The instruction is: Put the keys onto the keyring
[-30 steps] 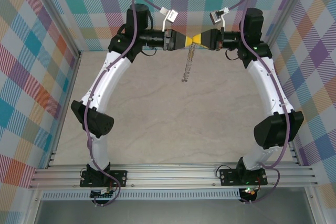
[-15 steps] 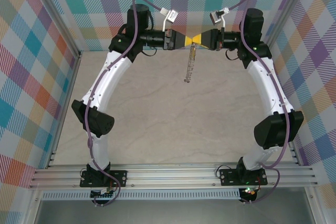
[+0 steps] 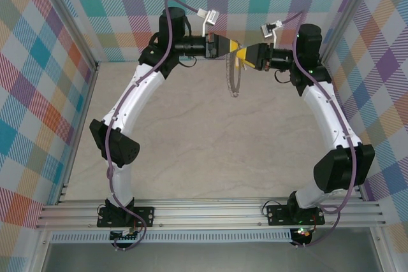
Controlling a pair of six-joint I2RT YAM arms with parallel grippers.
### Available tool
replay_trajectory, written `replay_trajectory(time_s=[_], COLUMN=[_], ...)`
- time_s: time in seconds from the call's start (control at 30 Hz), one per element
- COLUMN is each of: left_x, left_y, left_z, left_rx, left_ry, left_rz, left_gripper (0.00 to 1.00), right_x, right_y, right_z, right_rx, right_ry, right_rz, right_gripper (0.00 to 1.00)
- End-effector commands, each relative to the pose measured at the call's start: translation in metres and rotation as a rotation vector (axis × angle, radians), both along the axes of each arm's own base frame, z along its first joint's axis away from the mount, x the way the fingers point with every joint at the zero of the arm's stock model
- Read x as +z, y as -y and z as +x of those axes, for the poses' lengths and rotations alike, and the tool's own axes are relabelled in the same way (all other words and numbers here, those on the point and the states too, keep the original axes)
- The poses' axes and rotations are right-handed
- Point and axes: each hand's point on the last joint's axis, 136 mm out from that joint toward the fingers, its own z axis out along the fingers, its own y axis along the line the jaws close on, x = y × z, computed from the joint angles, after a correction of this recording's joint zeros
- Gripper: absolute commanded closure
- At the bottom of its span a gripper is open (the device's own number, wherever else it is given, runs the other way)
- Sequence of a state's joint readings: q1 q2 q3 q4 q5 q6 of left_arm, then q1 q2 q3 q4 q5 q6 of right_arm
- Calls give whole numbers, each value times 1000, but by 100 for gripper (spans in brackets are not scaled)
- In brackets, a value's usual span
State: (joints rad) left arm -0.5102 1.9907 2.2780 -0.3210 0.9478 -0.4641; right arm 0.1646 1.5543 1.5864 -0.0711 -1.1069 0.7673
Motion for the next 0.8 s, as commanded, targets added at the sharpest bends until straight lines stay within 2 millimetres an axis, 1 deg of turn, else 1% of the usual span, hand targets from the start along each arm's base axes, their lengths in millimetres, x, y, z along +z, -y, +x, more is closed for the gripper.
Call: replay_trajectory(time_s=[0.0, 0.17, 0.3, 0.33, 0.4, 0.47, 0.67, 0.77], left_x=[44, 46, 48, 49, 49, 50, 54, 51], left_y=[-7, -8, -8, -8, -8, -9, -13, -14], left_z=[-18, -17, -17, -17, -16, -14, -9, -8], left_rx=[9, 15, 19, 21, 27, 40, 102, 126], left_ry=[111, 113, 117, 117, 112, 110, 100, 93], left_rz=[-78, -81, -89, -91, -93, -99, -131, -137], left_gripper=[100, 100, 100, 100, 100, 100, 100, 100], right_x=[13, 9, 8, 7, 8, 9, 13, 14], right_y=[-1, 0, 1, 1, 1, 1, 0, -1], right_z=[-12, -14, -13, -13, -13, -13, -11, -8], right_rx=[5, -4, -19, -23, -24, -28, -69, -108], right_ry=[52, 43, 39, 35, 36, 37, 36, 28], right_rz=[20, 24, 28, 28, 30, 32, 32, 27], right_gripper=[65, 67, 76, 82, 89, 99, 100, 100])
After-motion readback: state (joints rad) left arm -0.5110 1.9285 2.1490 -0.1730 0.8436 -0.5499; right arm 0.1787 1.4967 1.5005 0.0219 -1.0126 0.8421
